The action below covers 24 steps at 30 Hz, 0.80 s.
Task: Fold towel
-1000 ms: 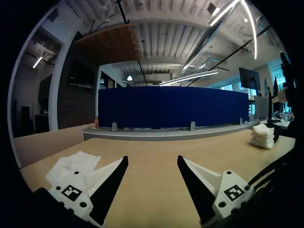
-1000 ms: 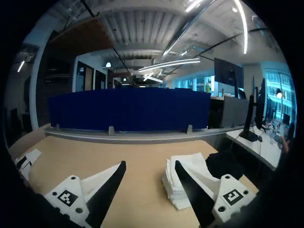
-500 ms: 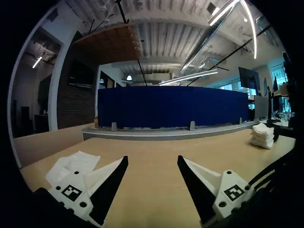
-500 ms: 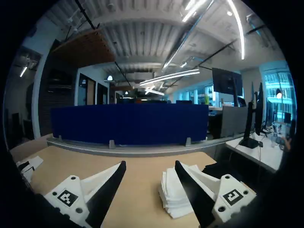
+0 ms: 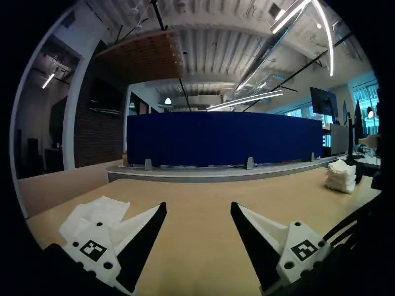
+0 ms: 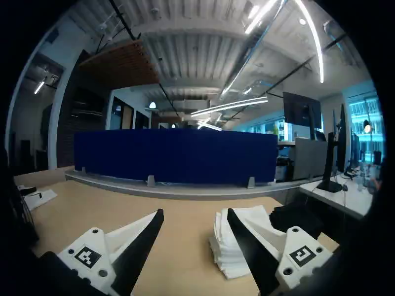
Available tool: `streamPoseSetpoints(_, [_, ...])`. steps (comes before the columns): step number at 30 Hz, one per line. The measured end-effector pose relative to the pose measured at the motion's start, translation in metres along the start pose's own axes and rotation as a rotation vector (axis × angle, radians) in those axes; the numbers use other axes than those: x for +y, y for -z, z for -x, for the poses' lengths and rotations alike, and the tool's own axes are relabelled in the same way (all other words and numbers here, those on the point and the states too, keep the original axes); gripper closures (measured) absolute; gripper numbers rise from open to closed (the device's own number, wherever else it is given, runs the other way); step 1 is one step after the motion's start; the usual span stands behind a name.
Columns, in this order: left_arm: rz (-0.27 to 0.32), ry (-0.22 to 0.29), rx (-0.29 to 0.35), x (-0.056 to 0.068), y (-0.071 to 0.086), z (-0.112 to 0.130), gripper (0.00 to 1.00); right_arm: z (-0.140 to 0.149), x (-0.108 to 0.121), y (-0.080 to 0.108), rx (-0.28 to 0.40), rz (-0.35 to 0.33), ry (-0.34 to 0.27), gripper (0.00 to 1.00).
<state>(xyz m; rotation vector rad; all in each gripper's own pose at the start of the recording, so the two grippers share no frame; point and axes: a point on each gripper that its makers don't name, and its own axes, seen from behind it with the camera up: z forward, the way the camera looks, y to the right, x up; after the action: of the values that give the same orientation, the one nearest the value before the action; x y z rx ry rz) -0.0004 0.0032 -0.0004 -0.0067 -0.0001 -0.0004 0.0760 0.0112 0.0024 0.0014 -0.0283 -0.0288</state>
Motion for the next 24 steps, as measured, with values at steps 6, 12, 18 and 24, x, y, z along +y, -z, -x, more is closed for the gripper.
streamPoseSetpoints(6, [0.0, 0.0, 0.0, 0.0, 0.0, 0.0, 0.04, 0.03, 0.003, -0.002, 0.006, 0.006, -0.034, 0.0])
streamPoseSetpoints(12, [0.0, 0.0, 0.0, 0.0, 0.001, 0.0, 0.03, 0.058, 0.002, -0.006, 0.002, 0.007, -0.086, 0.0])
streamPoseSetpoints(18, [0.0, 0.0, 0.0, -0.001, 0.001, 0.0, 0.03, 0.074, 0.002, -0.006, -0.013, 0.017, -0.138, 0.0])
streamPoseSetpoints(24, [0.0, 0.0, 0.0, -0.001, 0.001, 0.0, 0.04, 0.072, -0.004, -0.005, 0.004, -0.001, -0.144, 0.0])
